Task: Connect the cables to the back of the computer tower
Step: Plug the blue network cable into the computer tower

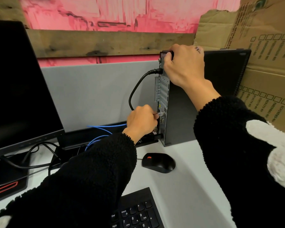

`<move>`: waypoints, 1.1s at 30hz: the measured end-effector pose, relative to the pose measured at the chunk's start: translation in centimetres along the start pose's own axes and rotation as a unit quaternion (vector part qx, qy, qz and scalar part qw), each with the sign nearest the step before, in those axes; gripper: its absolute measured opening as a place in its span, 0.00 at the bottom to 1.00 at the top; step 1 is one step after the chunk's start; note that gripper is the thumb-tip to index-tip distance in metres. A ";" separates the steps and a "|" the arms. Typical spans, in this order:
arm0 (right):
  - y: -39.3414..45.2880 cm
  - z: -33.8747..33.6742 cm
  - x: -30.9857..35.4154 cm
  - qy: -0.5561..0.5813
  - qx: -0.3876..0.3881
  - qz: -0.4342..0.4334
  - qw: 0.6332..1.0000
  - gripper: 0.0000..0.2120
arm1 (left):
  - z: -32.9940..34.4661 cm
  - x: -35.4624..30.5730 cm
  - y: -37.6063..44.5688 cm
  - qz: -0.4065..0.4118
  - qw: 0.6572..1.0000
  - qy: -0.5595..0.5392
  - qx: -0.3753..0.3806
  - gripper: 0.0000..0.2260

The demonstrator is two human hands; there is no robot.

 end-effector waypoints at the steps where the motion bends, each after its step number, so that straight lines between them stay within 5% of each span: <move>1: 0.0 -0.1 0.0 -0.001 0.000 0.001 1.000 0.23 | 0.1 0.0 0.1 0.000 1.000 0.008 -0.003 0.10; 11: -0.2 -0.2 -0.1 0.007 0.000 0.006 1.000 0.21 | -0.8 -1.1 0.8 0.056 0.995 0.079 0.005 0.09; 33: -0.4 0.0 -0.4 0.017 0.026 0.009 0.999 0.22 | -0.2 -1.5 -0.3 0.058 0.997 0.048 -0.018 0.09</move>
Point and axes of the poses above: each hand's wrist, its own y-axis towards the middle knuckle, its own z-axis out of the palm, x = y × z, the point moved 5 cm from there along y, towards the middle knuckle, and after that the axes turned 9 degrees about -x, right-handed, at the moved point
